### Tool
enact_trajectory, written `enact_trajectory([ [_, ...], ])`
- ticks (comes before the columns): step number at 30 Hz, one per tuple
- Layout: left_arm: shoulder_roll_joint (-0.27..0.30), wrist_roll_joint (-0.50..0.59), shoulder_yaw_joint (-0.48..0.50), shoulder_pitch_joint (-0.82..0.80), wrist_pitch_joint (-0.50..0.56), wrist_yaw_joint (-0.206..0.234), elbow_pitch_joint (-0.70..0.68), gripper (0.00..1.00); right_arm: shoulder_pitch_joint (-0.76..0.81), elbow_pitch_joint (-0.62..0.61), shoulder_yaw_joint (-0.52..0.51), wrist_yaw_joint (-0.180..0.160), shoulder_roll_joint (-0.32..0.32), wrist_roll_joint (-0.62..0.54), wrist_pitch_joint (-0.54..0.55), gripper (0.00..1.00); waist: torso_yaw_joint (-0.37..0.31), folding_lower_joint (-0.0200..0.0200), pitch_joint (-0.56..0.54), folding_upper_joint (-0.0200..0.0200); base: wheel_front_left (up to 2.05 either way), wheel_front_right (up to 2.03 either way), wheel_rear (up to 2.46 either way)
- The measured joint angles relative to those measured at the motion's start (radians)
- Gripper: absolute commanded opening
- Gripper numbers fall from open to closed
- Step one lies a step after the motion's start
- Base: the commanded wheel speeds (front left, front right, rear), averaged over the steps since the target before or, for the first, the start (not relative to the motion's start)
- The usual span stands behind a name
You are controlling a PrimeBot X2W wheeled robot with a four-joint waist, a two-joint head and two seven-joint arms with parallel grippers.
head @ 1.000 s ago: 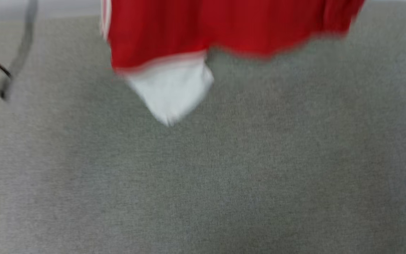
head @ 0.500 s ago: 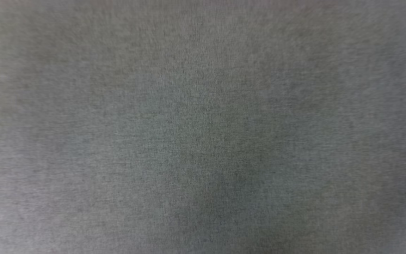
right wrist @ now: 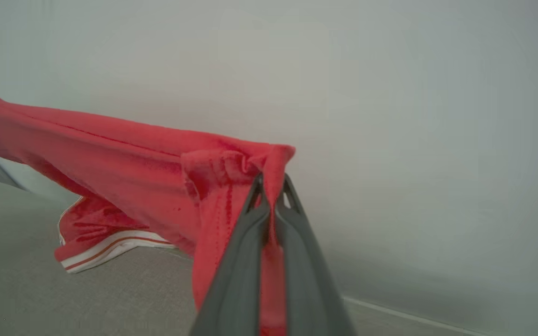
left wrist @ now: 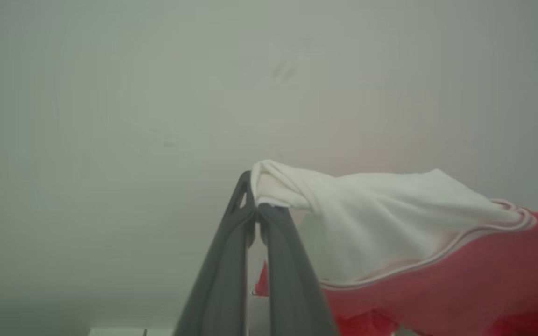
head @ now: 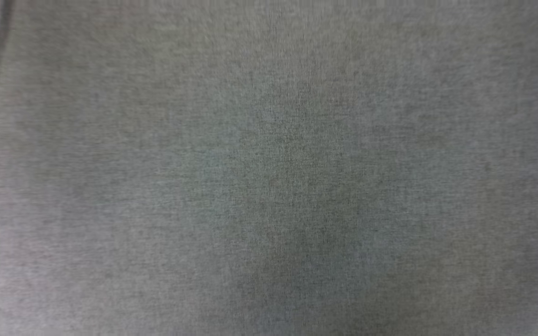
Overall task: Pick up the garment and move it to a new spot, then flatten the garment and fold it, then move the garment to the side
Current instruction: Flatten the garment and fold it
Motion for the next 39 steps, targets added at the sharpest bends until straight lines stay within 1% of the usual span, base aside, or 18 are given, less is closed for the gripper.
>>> enact_trajectory([
  [2,-0.014,-0.018,-0.002,0.065,-0.014,-0.010,0.015,0.00,0.055,0.007,0.043,0.000,-0.009,0.019,-0.006,0.00,0.004,0.0000,-0.032,0.0000,0.00,0.00,0.00],
  [3,-0.021,-0.029,-0.009,0.142,-0.027,-0.017,0.023,0.00,0.128,0.007,0.081,0.000,-0.016,0.044,-0.019,0.00,0.009,-0.0001,-0.069,0.0000,0.00,0.00,0.00],
  [4,-0.021,-0.029,-0.009,0.142,-0.027,-0.017,0.023,0.00,0.128,0.007,0.081,0.000,-0.016,0.044,-0.019,0.00,0.009,-0.0001,-0.069,0.0000,0.00,0.00,0.00],
  [5,-0.029,-0.046,-0.017,0.237,-0.040,-0.022,0.024,0.00,0.215,0.003,0.111,0.000,-0.021,0.064,-0.035,0.00,0.014,-0.0001,-0.111,0.0000,0.00,0.00,0.00],
  [8,-0.043,-0.070,-0.026,0.393,-0.056,-0.026,0.005,0.00,0.345,-0.014,0.151,0.000,-0.035,0.100,-0.055,0.00,0.022,-0.0002,-0.182,0.0000,0.00,0.00,0.00],
  [14,-0.028,-0.101,-0.035,0.715,-0.071,-0.029,-0.088,0.00,0.621,-0.087,0.218,0.000,-0.058,0.154,-0.079,0.00,0.035,-0.0003,-0.339,0.0000,0.00,0.00,0.00],
  [17,-0.016,-0.112,-0.031,0.878,-0.072,-0.010,-0.164,0.00,0.745,-0.135,0.241,0.000,-0.079,0.167,-0.079,0.00,0.039,-0.0003,-0.414,0.0000,0.00,0.00,0.00],
  [20,-0.007,-0.131,-0.023,1.047,-0.071,0.030,-0.254,0.00,0.862,-0.185,0.248,0.000,-0.094,0.169,-0.079,0.00,0.040,-0.0004,-0.482,0.0000,0.00,0.00,0.00],
  [22,-0.003,-0.145,-0.016,1.158,-0.067,0.067,-0.324,0.00,0.932,-0.218,0.245,0.000,-0.107,0.169,-0.079,0.00,0.041,-0.0005,-0.523,0.0000,0.00,0.00,0.00],
  [27,0.014,-0.179,0.005,1.410,-0.030,0.176,-0.520,0.00,1.114,-0.308,0.225,0.000,-0.122,0.157,-0.074,0.00,0.045,-0.0006,-0.606,0.0000,0.00,0.00,0.00],
  [33,0.041,-0.200,0.007,1.644,0.044,0.291,-0.746,0.00,1.331,-0.422,0.160,0.000,-0.136,0.130,-0.023,0.00,0.058,-0.0006,-0.678,0.0000,0.00,0.00,0.00],
  [39,0.081,-0.214,0.014,1.800,0.125,0.393,-0.948,0.00,1.540,-0.558,0.043,0.000,-0.122,0.077,0.059,0.00,0.076,-0.0006,-0.718,0.0000,0.00,0.00,0.00],
])
